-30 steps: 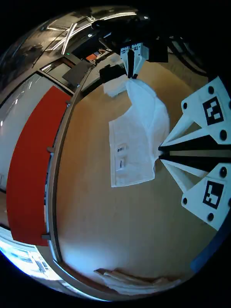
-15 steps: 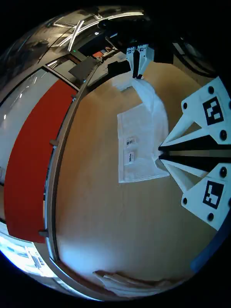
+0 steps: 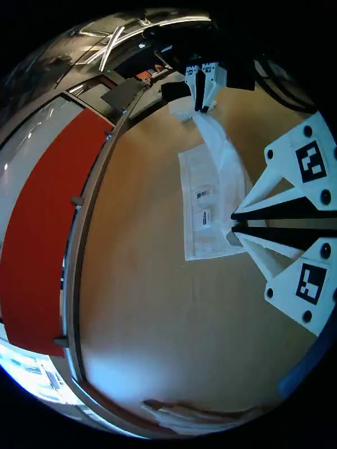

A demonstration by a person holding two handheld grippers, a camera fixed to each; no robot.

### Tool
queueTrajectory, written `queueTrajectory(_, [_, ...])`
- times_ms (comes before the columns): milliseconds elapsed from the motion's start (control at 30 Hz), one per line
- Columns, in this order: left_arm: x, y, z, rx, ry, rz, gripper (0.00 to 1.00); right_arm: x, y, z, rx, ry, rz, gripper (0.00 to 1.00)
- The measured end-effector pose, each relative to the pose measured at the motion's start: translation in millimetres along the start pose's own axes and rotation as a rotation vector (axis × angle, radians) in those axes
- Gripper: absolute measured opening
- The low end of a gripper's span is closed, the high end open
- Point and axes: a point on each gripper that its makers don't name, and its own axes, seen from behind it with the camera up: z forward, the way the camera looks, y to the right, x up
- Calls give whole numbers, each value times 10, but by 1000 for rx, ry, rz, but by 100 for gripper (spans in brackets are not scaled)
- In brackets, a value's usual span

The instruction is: Fold towel

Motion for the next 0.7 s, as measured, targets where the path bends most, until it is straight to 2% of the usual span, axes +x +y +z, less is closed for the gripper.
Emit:
queueTrajectory(400, [-97, -188, 343, 17, -31, 10, 8, -85, 76, 335, -7, -24, 38, 17])
queueTrajectory(700, [-67, -287, 560, 24, -21, -32, 12, -88, 160, 514, -38, -23, 69, 18])
